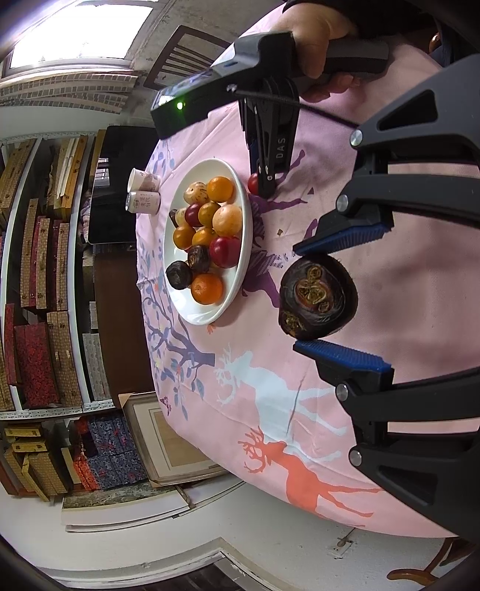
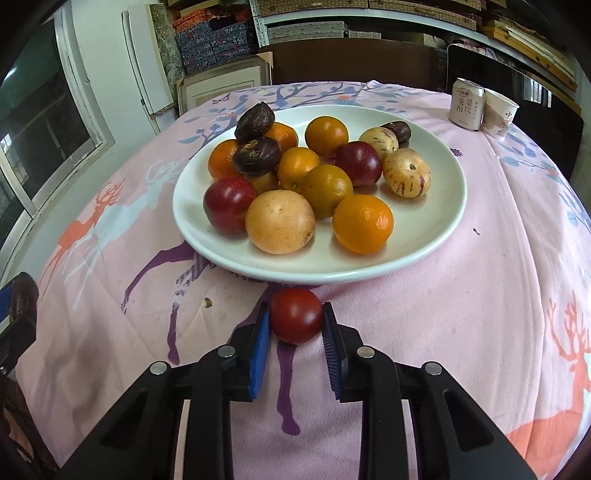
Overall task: Organize fruits
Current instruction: 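Lift the red tomato with the right tool while the left holds the dark fruit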
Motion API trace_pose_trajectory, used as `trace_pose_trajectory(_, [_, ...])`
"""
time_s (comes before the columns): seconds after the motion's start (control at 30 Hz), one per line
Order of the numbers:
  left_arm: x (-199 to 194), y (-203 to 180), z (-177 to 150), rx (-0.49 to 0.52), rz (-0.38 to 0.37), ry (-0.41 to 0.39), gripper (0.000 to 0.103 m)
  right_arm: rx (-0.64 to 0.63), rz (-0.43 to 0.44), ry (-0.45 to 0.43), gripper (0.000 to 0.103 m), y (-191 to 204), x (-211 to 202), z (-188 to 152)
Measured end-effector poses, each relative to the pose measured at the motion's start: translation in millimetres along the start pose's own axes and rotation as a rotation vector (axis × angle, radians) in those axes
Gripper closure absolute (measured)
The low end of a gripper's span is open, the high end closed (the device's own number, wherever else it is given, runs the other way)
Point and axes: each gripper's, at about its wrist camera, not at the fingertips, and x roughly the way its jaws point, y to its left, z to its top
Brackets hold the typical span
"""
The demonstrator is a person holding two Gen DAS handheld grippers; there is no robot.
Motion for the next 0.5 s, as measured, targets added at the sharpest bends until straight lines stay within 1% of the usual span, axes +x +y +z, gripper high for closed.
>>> trace_pose_trajectory(0.07, [0,0,0,0.0,0.0,-0.002,0.057,-0.009,0.014,-0.018,0.075,0,-10,-4])
trace_pose_trajectory(0.3, [-2,-6,1,0.0,-0.016,-0.015,0.057,-0.012,0.113,-0.108,0.076,-12,-61,-26])
trace_pose_trajectory(0.5, [-1,-31,11,0.039,-0.04,-0.026,0.057,-0.001,0.145,-0.159,0.076,-29,-100,-47])
